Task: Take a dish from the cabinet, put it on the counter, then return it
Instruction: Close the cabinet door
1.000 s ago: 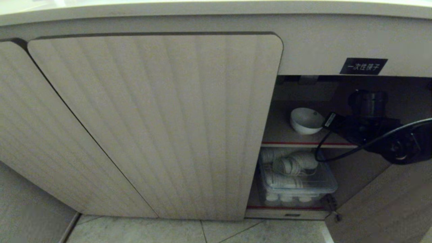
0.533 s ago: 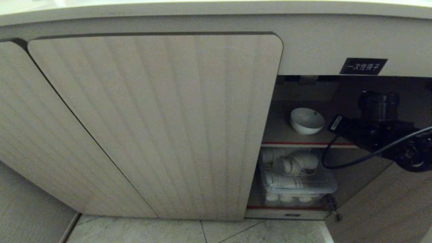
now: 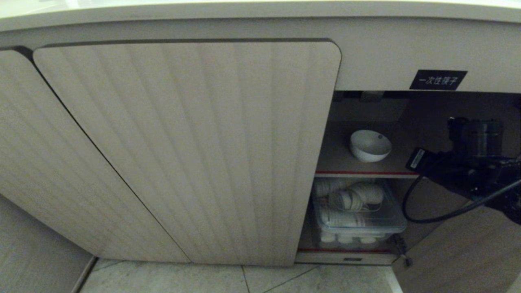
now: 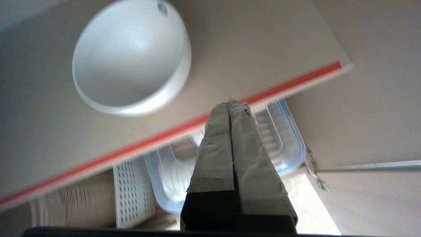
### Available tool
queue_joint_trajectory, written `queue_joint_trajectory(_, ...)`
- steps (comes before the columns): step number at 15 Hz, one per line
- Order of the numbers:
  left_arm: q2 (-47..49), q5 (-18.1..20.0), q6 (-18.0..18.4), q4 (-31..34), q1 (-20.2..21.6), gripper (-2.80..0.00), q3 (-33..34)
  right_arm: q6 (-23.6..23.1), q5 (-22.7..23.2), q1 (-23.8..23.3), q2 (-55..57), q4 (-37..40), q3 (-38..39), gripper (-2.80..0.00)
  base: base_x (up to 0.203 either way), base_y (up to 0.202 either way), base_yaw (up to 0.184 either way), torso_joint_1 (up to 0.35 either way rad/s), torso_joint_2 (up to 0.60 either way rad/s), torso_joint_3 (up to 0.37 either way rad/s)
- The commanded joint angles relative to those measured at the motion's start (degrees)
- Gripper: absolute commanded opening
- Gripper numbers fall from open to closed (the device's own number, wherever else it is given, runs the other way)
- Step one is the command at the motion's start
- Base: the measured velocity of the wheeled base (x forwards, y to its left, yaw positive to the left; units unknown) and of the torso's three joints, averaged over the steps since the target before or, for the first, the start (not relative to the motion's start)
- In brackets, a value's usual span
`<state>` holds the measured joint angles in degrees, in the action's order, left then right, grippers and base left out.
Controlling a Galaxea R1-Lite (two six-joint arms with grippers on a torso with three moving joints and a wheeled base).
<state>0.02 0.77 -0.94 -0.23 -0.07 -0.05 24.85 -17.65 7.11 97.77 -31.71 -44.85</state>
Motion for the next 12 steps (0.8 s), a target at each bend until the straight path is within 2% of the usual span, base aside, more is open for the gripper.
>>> queue_joint_trajectory(1,-0.02,0.02,-0.03,-0.03,-0.01,-2.80,-0.04,-0.28,0.13,0.01,-2.39,-0.19,1.73,-2.80,0.000,0.000,0.000,0.000,0.00,0.000)
queue_joint_trajectory(6,-0.02,-0.03,-0.03,-0.03,-0.01,-2.80,-0.04,-2.44,0.25,0.10,-7.05,-0.12,7.13,-2.80,0.000,0.000,0.000,0.000,0.00,0.000)
queue_joint_trajectory(12,-0.02,0.02,-0.03,-0.03,-0.01,-2.80,0.05,-2.87,0.30,0.14,-14.62,1.55,12.87,-2.80,0.000,0.000,0.000,0.000,0.00,0.000)
